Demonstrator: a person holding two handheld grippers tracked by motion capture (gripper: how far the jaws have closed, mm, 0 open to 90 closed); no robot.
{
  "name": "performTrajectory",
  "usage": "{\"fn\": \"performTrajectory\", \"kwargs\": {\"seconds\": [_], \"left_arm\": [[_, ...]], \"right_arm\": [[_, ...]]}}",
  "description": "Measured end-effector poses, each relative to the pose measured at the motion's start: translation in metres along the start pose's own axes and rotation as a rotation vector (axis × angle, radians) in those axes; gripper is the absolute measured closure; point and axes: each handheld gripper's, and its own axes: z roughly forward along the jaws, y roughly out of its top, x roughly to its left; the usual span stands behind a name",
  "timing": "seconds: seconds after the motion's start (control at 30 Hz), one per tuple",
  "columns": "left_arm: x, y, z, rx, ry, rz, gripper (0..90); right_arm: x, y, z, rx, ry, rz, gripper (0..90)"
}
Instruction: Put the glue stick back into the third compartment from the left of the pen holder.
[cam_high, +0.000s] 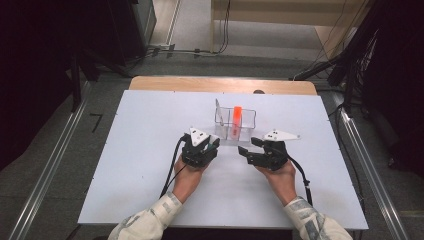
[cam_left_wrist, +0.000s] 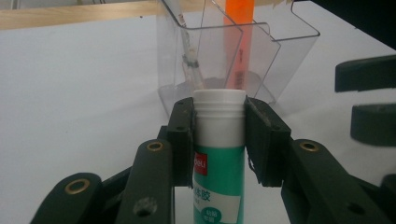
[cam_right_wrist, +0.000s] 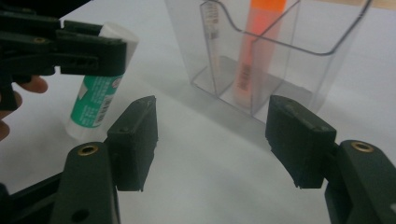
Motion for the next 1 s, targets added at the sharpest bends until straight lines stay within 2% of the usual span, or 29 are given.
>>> {"fn": "performTrajectory", "kwargs": {"seconds": [0.27,0.47,0.57,0.7,1.0], "left_arm": [[-0.007,0.006,0.005,-0.016,-0.017,-0.007,65.0],[-0.014,0.012,0.005,-0.037,-0.032,-0.011,65.0],[-0.018,0.013,0.006,-0.040,-0.040,0.000,65.0],[-0.022,0.013,0.007,-0.046,-0.045,-0.001,65.0],[-0.026,0.015,0.003,-0.060,-0.060,-0.001,64.9]], "right_arm": [[0.018,0.001,0.014,0.015,0.051,-0.030,32.9],[0.026,0.002,0.021,0.025,0.093,-0.022,33.2],[0.031,0.002,0.024,0.025,0.118,-0.021,33.4],[0.035,0.004,0.028,0.025,0.143,-0.004,33.8],[0.036,0.005,0.036,0.029,0.164,0.010,37.6]]}}
